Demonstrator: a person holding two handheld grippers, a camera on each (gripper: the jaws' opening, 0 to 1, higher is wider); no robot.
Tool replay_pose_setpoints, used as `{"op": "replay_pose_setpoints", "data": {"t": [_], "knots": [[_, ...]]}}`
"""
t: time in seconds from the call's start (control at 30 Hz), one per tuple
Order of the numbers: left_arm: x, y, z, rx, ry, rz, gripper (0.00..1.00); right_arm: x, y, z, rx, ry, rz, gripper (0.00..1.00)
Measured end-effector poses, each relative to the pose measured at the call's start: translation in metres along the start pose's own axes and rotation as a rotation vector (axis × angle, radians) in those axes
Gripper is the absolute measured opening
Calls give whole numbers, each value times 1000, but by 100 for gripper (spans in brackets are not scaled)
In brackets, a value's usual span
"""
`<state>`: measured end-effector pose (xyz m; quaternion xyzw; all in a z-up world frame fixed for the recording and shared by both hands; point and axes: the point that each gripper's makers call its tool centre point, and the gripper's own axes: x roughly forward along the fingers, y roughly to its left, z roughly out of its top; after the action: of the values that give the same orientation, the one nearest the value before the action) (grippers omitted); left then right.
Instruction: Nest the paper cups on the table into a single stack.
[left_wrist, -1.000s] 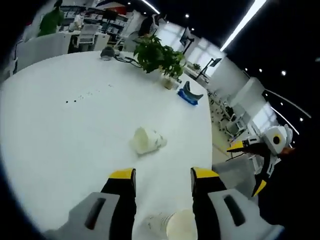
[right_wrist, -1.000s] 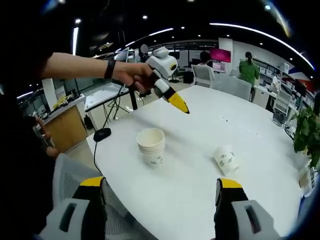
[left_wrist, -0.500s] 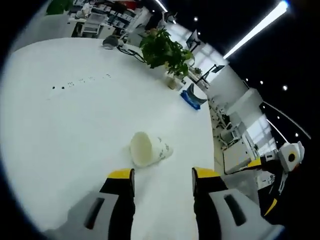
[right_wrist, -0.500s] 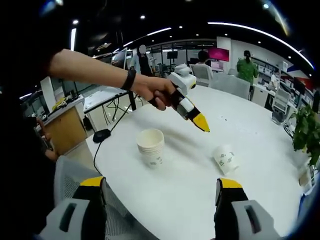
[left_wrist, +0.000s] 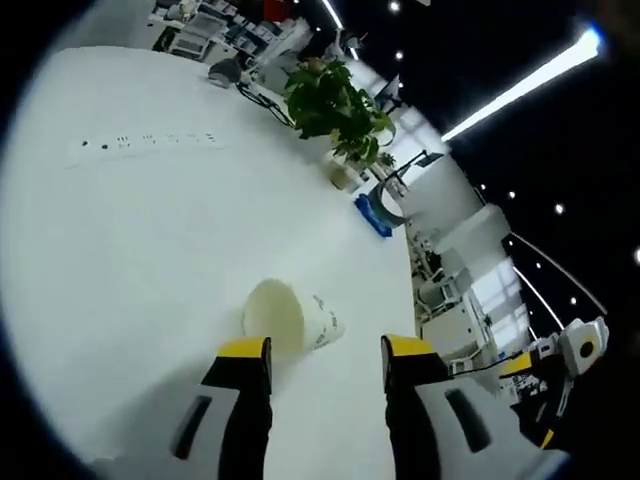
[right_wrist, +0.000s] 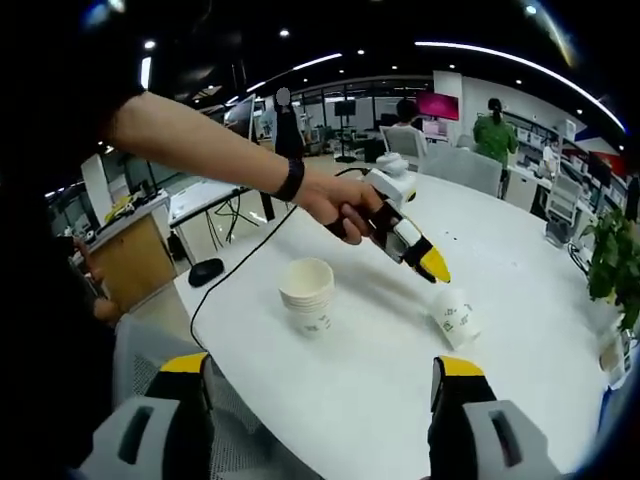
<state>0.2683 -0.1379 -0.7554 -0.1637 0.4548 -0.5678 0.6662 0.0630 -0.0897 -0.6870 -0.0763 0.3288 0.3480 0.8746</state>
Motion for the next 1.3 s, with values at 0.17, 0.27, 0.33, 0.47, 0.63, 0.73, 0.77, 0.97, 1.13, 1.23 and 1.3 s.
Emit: {"op": "replay_pose_setpoints", "data": {"t": [0.17,0.27,0.33,0.47,0.63,0.73,0.77,0.97,1.13,1.23,1.3], "knots": [[17,7,0,-20,22,-23,43,2,0,1,-4,0,2,92],[26,10,-2,-33,33,-34,43,1,2,4,-4,0,5,92],[31,12,-4,-38,42,-36,42,1,4,5,-7,0,7,92],[40,14,-7,-45,58,-46,42,2,6,6,-6,0,13,92],[51,16,-11,-45,75,-60,41,2,9,5,0,3,18,92],[57,15,-13,-45,84,-71,40,3,8,4,6,4,18,92],[59,14,-13,-46,87,-74,39,2,8,4,7,3,17,92],[67,11,-15,-46,96,-92,34,1,5,4,12,4,12,92],[69,8,-20,-43,108,-105,26,1,5,4,11,5,13,92],[70,7,-21,-46,104,-110,17,1,5,4,11,4,15,92],[70,6,-21,-44,98,-109,10,1,5,5,10,5,14,92]]}}
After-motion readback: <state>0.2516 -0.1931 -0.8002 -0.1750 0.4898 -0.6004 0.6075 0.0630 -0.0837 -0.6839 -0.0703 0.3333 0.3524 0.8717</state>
